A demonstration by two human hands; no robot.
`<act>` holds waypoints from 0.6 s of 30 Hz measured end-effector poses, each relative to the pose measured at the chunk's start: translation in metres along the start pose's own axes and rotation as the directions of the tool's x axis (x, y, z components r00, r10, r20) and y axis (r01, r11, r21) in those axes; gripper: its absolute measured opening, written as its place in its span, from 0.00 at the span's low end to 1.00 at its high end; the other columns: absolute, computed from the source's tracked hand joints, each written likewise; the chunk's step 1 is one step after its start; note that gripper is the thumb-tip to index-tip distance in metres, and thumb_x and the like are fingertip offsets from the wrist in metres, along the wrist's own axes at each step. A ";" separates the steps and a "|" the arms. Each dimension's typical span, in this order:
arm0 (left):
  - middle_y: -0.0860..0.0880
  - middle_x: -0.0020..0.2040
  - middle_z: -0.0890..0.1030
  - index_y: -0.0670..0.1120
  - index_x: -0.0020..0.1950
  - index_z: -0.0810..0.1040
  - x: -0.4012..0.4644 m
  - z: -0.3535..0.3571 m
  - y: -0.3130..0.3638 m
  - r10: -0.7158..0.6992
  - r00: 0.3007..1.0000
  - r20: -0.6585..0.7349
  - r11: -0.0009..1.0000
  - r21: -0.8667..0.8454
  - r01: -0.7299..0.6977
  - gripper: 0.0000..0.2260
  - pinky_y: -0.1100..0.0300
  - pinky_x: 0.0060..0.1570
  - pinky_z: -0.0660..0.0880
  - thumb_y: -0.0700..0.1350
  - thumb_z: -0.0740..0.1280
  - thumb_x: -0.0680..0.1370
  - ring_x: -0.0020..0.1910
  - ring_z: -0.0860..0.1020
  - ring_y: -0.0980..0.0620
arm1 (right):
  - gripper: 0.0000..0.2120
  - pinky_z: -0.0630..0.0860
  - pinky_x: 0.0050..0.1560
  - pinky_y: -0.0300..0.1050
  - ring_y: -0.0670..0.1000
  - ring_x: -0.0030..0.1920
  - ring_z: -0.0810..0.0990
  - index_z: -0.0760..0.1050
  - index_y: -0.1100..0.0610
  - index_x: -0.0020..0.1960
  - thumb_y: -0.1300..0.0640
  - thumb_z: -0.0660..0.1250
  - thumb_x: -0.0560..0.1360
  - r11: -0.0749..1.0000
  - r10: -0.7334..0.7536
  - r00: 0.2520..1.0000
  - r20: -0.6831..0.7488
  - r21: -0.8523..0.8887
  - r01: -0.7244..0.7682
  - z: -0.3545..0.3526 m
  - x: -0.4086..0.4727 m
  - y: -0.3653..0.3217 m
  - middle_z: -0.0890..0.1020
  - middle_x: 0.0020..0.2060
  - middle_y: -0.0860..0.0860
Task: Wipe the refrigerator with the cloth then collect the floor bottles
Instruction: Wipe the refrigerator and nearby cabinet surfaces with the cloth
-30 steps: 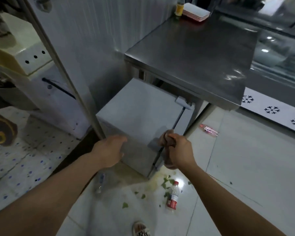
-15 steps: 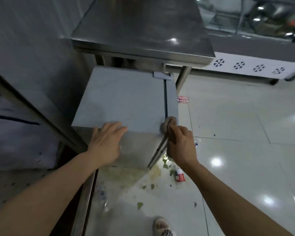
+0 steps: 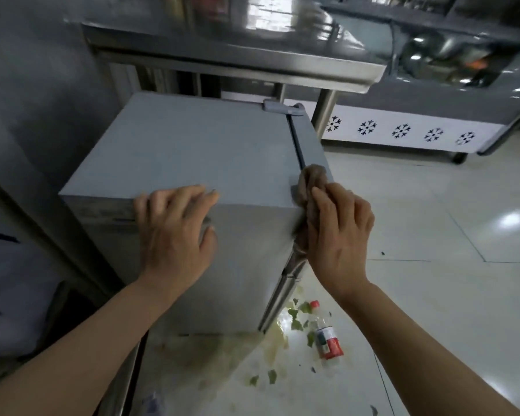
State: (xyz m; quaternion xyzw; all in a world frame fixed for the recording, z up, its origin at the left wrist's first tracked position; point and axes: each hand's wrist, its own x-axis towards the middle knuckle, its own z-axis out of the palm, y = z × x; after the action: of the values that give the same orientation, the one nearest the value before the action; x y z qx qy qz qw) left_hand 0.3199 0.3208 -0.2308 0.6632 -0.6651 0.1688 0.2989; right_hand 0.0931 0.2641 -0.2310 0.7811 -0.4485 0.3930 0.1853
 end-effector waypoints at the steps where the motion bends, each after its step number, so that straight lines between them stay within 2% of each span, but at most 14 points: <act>1: 0.47 0.58 0.78 0.48 0.59 0.78 -0.002 0.005 -0.001 0.004 0.999 -0.047 1.000 -0.011 -0.005 0.18 0.45 0.54 0.63 0.46 0.66 0.69 0.53 0.70 0.41 | 0.18 0.64 0.54 0.52 0.60 0.56 0.69 0.75 0.63 0.61 0.56 0.58 0.76 1.000 -0.017 0.998 -0.055 -0.019 0.016 0.007 -0.005 0.002 0.74 0.60 0.61; 4: 0.47 0.58 0.78 0.48 0.59 0.77 -0.006 0.019 -0.004 0.031 0.985 -0.167 0.999 -0.003 -0.031 0.16 0.41 0.55 0.63 0.46 0.63 0.72 0.54 0.69 0.42 | 0.19 0.61 0.55 0.53 0.59 0.60 0.67 0.69 0.57 0.65 0.56 0.62 0.75 0.995 -0.072 0.974 -0.213 -0.081 0.056 0.030 -0.015 0.009 0.68 0.64 0.56; 7: 0.46 0.57 0.78 0.47 0.59 0.77 -0.009 0.031 -0.005 0.034 0.958 -0.284 0.999 0.002 -0.035 0.16 0.38 0.57 0.62 0.47 0.63 0.72 0.55 0.66 0.44 | 0.22 0.61 0.56 0.53 0.57 0.61 0.67 0.67 0.54 0.66 0.59 0.67 0.74 0.986 -0.112 0.928 -0.355 -0.157 0.059 0.049 -0.018 0.013 0.67 0.65 0.54; 12: 0.47 0.54 0.78 0.48 0.58 0.76 -0.009 0.045 -0.005 0.053 0.904 -0.424 0.999 0.024 -0.047 0.16 0.40 0.57 0.62 0.51 0.61 0.73 0.54 0.68 0.43 | 0.17 0.62 0.54 0.52 0.57 0.61 0.67 0.72 0.58 0.65 0.61 0.64 0.76 0.967 -0.170 0.828 -0.534 -0.254 0.035 0.069 -0.020 0.015 0.73 0.63 0.57; 16: 0.47 0.54 0.78 0.48 0.58 0.77 -0.010 0.047 -0.003 0.053 0.889 -0.455 0.999 0.032 -0.043 0.17 0.44 0.57 0.61 0.52 0.61 0.73 0.55 0.70 0.42 | 0.18 0.62 0.55 0.52 0.58 0.60 0.66 0.70 0.58 0.67 0.62 0.58 0.78 0.957 -0.205 0.783 -0.587 -0.287 0.035 0.087 -0.035 0.013 0.67 0.65 0.57; 18: 0.47 0.55 0.78 0.48 0.59 0.77 -0.012 0.048 -0.001 0.051 0.887 -0.458 0.999 0.034 -0.040 0.17 0.45 0.57 0.61 0.51 0.61 0.72 0.56 0.70 0.42 | 0.18 0.63 0.54 0.54 0.59 0.57 0.67 0.68 0.59 0.66 0.62 0.55 0.77 0.958 -0.216 0.793 -0.570 -0.279 0.061 0.102 -0.054 0.013 0.66 0.64 0.59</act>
State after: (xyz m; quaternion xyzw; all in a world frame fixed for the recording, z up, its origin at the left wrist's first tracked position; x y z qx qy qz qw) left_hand 0.3120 0.3003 -0.2751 0.5923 -0.5890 0.3354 0.4357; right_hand 0.1121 0.2221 -0.3375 0.6200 -0.3540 0.5443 0.4405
